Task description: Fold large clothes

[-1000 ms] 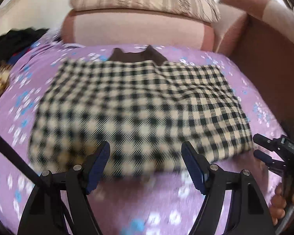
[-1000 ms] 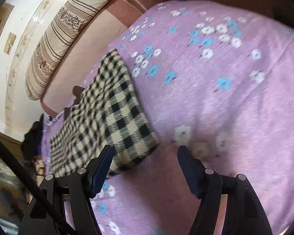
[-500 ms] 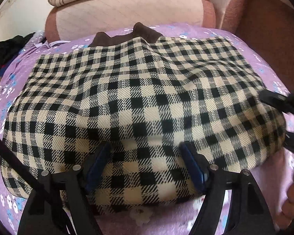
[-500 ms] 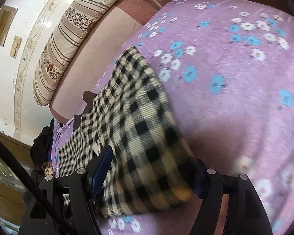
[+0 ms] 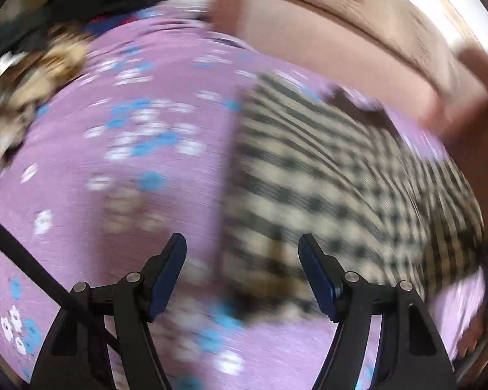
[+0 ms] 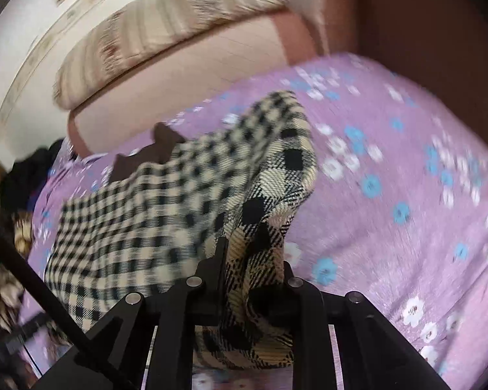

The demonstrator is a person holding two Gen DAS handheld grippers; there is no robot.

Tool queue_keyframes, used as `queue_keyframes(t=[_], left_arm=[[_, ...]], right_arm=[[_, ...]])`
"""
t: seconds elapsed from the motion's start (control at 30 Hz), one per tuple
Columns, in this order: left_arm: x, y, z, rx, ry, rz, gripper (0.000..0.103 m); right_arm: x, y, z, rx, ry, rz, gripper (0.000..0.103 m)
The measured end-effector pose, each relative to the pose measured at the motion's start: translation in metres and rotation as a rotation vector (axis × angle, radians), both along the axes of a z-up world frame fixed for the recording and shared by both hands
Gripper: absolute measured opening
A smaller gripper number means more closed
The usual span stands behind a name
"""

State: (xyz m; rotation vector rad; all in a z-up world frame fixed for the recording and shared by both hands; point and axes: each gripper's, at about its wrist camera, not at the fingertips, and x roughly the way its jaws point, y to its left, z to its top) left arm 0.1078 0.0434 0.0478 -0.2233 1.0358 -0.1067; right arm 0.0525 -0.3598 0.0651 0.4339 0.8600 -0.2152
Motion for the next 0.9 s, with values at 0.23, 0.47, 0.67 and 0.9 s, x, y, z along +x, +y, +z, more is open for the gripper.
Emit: queue_keyframes(t=[0.23,0.47,0.67,0.9], left_arm=[[0.01,0.08,0.018,-0.073,-0.062,0.194,0.071],[0.016,0.111,0.019,-0.146,-0.058,0.273,0.071],[0.018,0.107,0.017,-0.135,-0.066,0.27,0.071],[0.017,0.078,0.02,-0.157,-0.106,0.161,0.071]], right_arm=[[0.037,0.086,0.028,-0.101,-0.011,0.171,0.017],[0.06,0.185,0.019,-0.119,0.002,0.368,0.011],[0.055,0.248,-0.008,-0.127,0.035,0.511,0.006],[0.026,0.231,-0.018,-0.001,0.026,0.629,0.03]])
